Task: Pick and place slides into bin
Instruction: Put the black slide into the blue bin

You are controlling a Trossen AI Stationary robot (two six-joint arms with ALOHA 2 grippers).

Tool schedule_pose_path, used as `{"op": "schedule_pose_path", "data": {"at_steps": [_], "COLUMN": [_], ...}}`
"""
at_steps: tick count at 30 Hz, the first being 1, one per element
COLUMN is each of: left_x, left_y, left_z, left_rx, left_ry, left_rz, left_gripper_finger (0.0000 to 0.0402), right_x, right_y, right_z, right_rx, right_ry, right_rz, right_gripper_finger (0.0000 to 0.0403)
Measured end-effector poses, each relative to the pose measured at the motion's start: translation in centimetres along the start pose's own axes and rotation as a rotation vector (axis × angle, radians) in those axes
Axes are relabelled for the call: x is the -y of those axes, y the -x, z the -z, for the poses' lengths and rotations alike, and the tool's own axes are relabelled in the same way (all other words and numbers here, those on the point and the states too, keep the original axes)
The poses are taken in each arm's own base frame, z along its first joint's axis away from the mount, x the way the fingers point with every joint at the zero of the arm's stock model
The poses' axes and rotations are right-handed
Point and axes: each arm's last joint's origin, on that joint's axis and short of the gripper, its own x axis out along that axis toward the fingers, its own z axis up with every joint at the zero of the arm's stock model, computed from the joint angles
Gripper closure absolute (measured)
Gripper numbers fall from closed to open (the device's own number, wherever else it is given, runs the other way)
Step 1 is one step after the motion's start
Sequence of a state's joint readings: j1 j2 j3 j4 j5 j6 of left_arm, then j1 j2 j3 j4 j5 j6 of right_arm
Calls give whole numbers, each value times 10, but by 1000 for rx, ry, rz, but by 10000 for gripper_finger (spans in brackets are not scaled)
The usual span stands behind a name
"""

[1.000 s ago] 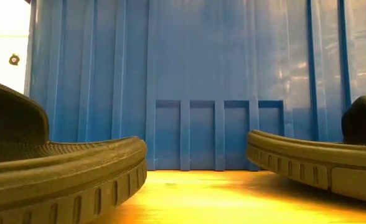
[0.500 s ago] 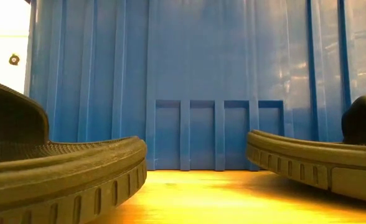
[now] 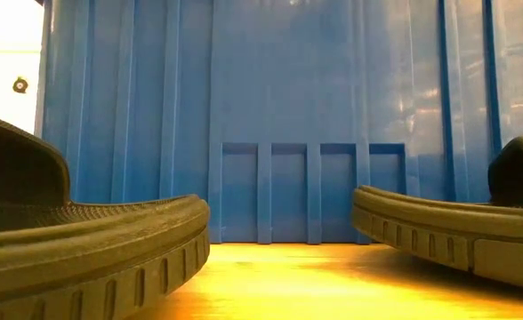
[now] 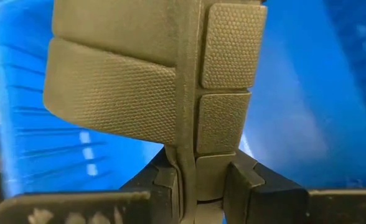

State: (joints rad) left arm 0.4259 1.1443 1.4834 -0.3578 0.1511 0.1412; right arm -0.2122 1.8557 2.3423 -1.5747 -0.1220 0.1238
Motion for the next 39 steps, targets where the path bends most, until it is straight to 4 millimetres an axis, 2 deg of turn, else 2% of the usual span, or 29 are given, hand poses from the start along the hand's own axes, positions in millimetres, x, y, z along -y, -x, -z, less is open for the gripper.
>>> {"op": "schedule_pose_path", "data": {"at_steps": [8, 12, 18, 21, 26, 30, 33, 39], "left_x": [3, 5, 4, 3, 3, 3, 2, 2], "left_y": [48, 63, 65, 63, 58, 59, 61, 65], "left_z": [-21, -24, -19, -16, -13, -11, -10, -11], "left_rx": [113, 143, 104, 75, 53, 25, 9, 10], "left_ry": [-14, -15, -8, -5, -9, -30, -33, -82], "left_rz": [-72, -76, -133, -158, -166, -167, -200, -225], "left_gripper_finger": [148, 148, 148, 148, 148, 148, 148, 148], "right_x": [12, 19, 13, 11, 21, 27, 16, -30], "right_y": [13, 36, 80, 91, 91, 100, 119, 156], "right_z": [2, -5, -24, -32, -29, -18, -8, 4], "right_rx": [47, 235, 661, 803, 817, 792, 848, 1071], "right_ry": [-15, -22, -30, -73, -182, -198, -173, 15], "right_rz": [-1, -60, -173, -147, 64, 107, 75, -112], "right_gripper_finger": [339, 341, 341, 342, 342, 342, 342, 342]}}
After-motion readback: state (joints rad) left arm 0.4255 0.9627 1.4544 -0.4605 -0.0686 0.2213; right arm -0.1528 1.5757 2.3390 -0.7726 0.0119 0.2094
